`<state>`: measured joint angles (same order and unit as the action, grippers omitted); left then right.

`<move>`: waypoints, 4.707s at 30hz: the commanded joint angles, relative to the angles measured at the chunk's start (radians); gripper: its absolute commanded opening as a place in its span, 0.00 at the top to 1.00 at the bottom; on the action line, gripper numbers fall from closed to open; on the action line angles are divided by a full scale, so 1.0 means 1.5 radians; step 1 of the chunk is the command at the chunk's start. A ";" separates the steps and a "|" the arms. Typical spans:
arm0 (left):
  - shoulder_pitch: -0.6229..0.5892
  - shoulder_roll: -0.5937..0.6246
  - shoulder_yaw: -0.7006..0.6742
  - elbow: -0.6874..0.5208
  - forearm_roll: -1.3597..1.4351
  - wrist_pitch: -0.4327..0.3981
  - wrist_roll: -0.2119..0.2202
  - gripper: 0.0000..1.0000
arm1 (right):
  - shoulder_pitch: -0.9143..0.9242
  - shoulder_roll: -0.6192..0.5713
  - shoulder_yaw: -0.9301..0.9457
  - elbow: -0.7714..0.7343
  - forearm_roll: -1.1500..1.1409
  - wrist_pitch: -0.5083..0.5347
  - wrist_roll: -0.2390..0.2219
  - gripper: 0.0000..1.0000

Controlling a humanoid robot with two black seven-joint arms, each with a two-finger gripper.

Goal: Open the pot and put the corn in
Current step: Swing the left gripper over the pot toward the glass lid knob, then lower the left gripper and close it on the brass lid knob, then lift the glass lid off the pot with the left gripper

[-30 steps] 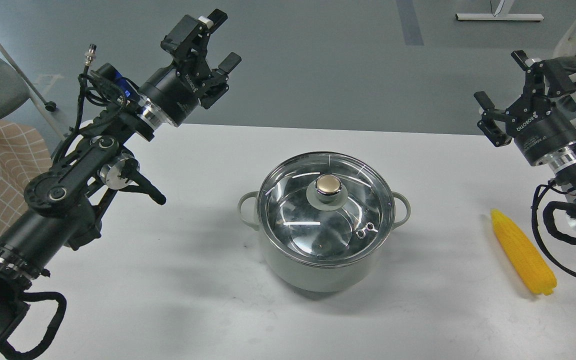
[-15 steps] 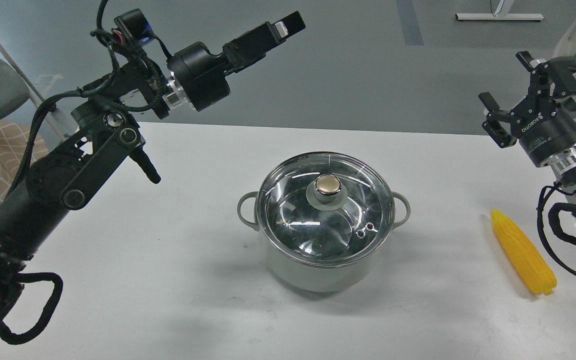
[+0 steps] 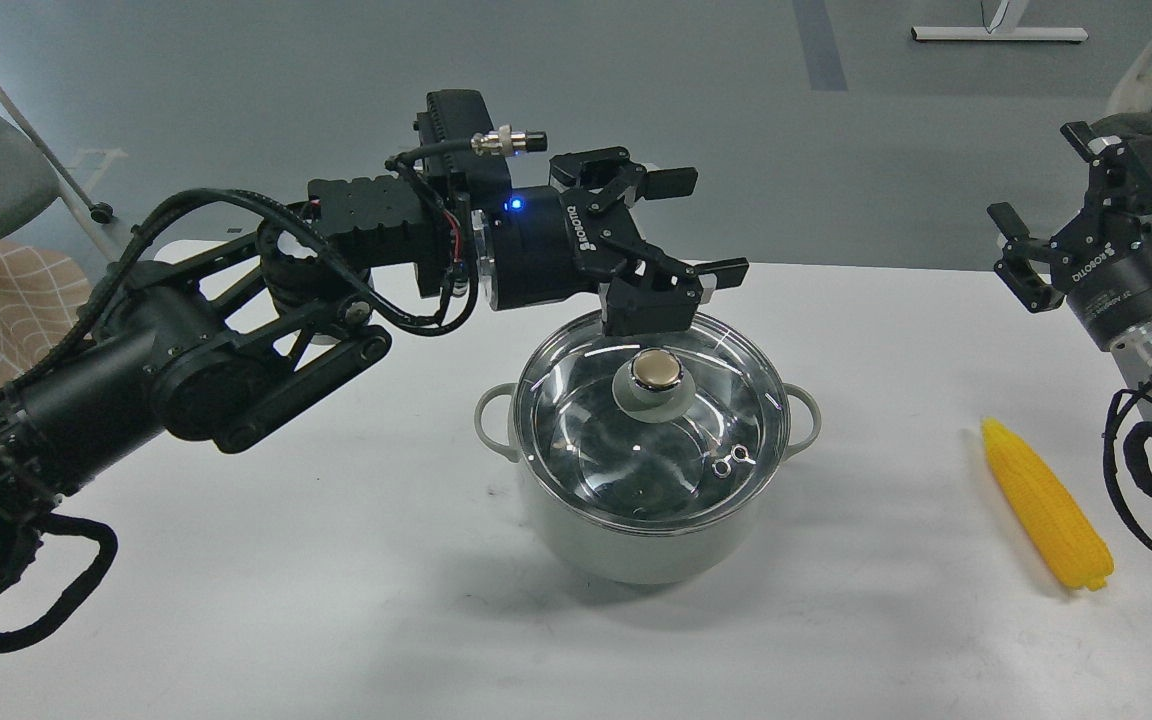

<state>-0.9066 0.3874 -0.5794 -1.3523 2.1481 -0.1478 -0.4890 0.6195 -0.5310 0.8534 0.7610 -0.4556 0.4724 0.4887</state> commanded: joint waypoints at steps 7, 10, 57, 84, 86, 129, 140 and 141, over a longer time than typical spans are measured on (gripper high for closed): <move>0.052 0.078 0.035 -0.057 0.022 0.027 0.000 0.03 | -0.003 0.001 0.001 0.001 0.001 0.000 0.000 0.01; 0.070 0.082 0.035 -0.064 0.022 0.027 0.000 0.03 | -0.003 0.002 0.001 0.001 0.000 0.000 0.000 0.01; 0.135 0.008 0.037 0.020 0.022 0.027 0.000 0.18 | -0.009 0.003 0.001 0.001 0.000 0.000 0.000 0.01; 0.148 -0.004 0.029 0.031 0.022 0.030 0.000 0.29 | -0.013 0.001 0.002 0.005 0.000 0.000 0.000 0.01; 0.148 -0.008 0.028 0.035 0.022 0.030 0.000 0.29 | -0.013 0.001 0.002 0.005 0.000 0.000 0.000 0.01; 0.059 0.062 0.017 -0.017 0.022 0.034 0.007 0.67 | -0.013 -0.001 0.002 0.009 0.000 0.000 0.000 0.01; 0.063 0.290 -0.041 -0.106 0.019 0.050 0.000 0.67 | -0.014 -0.001 0.002 0.013 0.000 -0.001 0.000 0.01; 0.074 0.308 -0.040 -0.101 0.010 0.065 0.000 0.67 | -0.015 -0.001 0.002 0.013 0.000 -0.001 0.000 0.01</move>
<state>-0.8195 0.7817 -0.6333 -1.5081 2.1815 -0.0856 -0.4879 0.5979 -0.5324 0.8569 0.7801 -0.4553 0.4715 0.4887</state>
